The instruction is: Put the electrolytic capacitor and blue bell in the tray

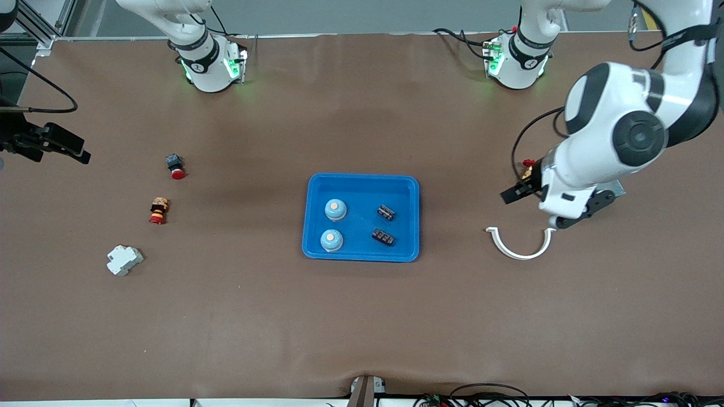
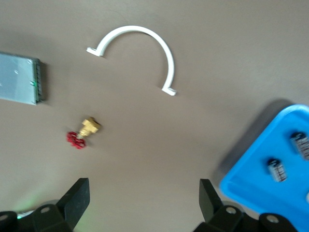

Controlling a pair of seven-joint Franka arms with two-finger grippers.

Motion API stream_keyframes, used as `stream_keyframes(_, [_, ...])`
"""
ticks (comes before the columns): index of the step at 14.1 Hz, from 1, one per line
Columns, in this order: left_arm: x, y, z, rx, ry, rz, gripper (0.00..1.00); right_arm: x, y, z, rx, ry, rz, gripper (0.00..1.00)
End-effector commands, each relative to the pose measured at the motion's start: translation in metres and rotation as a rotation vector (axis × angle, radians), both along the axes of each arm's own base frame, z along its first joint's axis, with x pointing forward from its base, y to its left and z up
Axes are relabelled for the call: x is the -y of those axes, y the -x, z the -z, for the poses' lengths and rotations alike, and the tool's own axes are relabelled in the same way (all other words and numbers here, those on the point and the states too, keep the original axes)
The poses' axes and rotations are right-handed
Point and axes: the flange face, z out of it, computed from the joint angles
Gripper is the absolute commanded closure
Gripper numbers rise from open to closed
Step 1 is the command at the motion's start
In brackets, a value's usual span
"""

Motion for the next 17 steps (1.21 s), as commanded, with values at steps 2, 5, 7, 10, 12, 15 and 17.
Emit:
stream_keyframes(2, [-0.043, 0.027, -0.004, 0.001, 0.055, 0.136, 0.0, 0.0, -0.002, -0.007, 0.004, 0.009, 0.007, 0.0])
stream_keyframes(5, [-0.069, 0.032, -0.01, 0.016, 0.087, 0.255, 0.0, 0.003, -0.002, -0.006, 0.002, 0.011, 0.007, 0.0])
stream_keyframes(7, [-0.073, 0.038, -0.012, 0.031, 0.089, 0.286, 0.0, 0.003, -0.002, -0.006, 0.004, 0.011, 0.007, 0.0])
stream_keyframes(10, [-0.075, 0.052, -0.004, 0.091, 0.076, 0.286, 0.0, 0.004, -0.002, -0.006, 0.006, 0.011, 0.004, 0.0])
stream_keyframes(12, [-0.077, 0.065, 0.003, 0.143, 0.067, 0.286, 0.0, 0.003, -0.006, -0.002, 0.007, 0.011, 0.001, 0.0])
stream_keyframes(15, [-0.074, 0.086, 0.015, 0.2, 0.04, 0.31, 0.0, 0.008, -0.006, -0.001, 0.006, 0.011, 0.007, 0.0])
stream_keyframes(17, [-0.07, 0.097, 0.022, 0.236, 0.028, 0.325, 0.0, 0.013, -0.005, 0.0, 0.003, 0.009, 0.016, 0.0])
